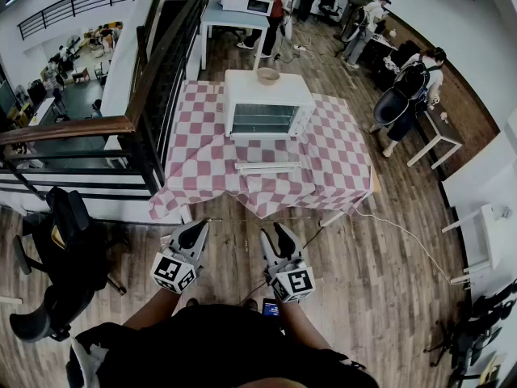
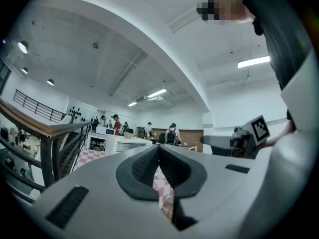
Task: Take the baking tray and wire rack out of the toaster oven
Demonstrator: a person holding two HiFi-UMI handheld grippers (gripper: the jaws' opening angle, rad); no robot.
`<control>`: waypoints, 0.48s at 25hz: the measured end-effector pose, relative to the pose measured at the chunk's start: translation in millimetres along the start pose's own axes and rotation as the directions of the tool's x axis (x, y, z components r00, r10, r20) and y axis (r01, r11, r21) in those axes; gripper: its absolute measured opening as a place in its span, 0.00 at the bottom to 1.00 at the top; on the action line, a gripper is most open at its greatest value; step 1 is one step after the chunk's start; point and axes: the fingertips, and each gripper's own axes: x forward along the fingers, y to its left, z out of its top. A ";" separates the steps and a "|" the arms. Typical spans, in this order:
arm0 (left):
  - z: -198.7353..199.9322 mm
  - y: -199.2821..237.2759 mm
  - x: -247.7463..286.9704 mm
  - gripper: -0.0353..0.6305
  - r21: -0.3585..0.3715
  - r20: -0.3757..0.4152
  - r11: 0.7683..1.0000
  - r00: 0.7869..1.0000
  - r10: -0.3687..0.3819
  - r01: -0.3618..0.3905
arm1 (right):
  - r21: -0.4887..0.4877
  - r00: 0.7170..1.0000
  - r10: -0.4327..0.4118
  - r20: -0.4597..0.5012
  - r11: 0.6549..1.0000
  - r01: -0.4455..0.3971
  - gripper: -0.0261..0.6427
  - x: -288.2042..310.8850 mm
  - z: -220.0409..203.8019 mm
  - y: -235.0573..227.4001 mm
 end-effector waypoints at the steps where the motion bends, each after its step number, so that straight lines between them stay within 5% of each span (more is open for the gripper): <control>1: -3.6 10.6 -10.9 0.04 -0.013 -0.018 1.000 1.000 -0.021 0.021 | 0.080 1.000 -0.004 0.016 0.997 0.003 0.28 7.6 -3.1 11.9; 4: -10.0 45.5 -38.7 0.04 -0.058 -0.040 0.997 0.997 -0.060 0.058 | 0.246 0.998 -0.040 -0.040 0.968 0.049 0.28 25.6 -33.7 36.1; 6: -13.7 63.7 -53.4 0.04 -0.084 -0.044 0.994 0.996 -0.072 0.068 | 0.240 0.991 -0.072 -0.113 0.966 0.097 0.28 26.2 -51.2 51.6; 12: -34.9 89.5 -70.5 0.04 -0.142 -0.096 0.987 0.992 -0.084 0.070 | 0.150 0.985 -0.126 -0.121 0.978 0.144 0.28 15.3 -42.7 85.4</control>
